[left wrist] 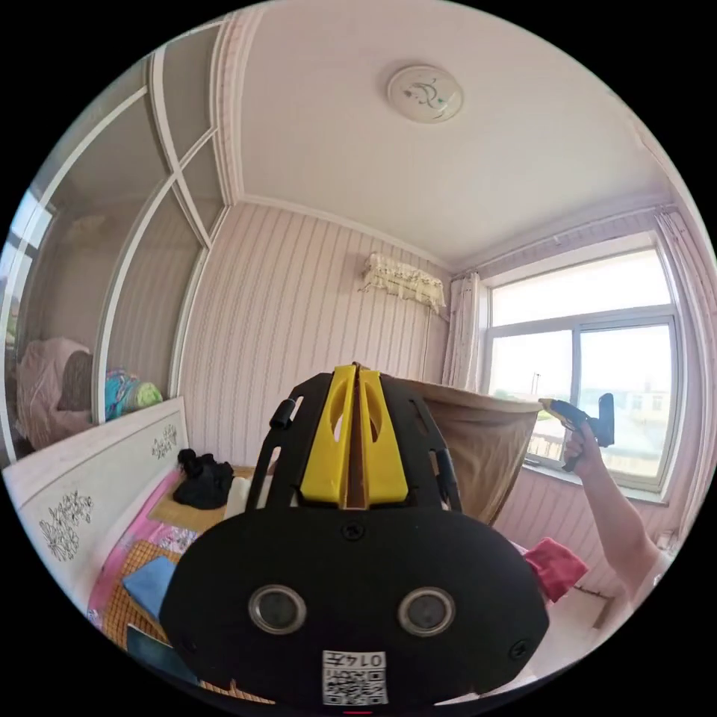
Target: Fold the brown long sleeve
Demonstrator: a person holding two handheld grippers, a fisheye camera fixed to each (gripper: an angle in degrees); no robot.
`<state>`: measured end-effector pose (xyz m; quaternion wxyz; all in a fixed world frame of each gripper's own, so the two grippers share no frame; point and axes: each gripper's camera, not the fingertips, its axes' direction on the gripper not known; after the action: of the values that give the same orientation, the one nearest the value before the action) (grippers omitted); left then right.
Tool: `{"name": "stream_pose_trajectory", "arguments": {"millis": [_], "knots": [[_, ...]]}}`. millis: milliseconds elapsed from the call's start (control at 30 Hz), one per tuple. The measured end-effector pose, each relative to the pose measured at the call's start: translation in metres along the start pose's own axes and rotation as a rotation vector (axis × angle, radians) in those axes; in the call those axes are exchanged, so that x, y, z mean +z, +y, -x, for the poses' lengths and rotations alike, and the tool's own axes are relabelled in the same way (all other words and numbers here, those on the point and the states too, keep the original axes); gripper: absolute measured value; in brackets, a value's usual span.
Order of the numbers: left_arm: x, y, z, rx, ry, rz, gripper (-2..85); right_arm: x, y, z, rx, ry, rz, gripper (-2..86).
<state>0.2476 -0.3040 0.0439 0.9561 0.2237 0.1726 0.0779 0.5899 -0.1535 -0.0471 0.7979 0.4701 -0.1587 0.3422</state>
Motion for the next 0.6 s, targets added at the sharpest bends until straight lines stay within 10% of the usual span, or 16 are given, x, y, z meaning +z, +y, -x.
{"name": "stream_pose_trajectory", "arguments": {"millis": [200,600], "knots": [[0.045,0.062,0.019,0.065,0.012,0.109,-1.0,0.035,0.02,-0.016,-0.157,0.079,0.084,-0.4],[0.116,0.62,0.183,-0.34,0.017,1.023,-1.0,0.153,0.407,-0.251,0.272,0.264,0.819,-0.4]]}}
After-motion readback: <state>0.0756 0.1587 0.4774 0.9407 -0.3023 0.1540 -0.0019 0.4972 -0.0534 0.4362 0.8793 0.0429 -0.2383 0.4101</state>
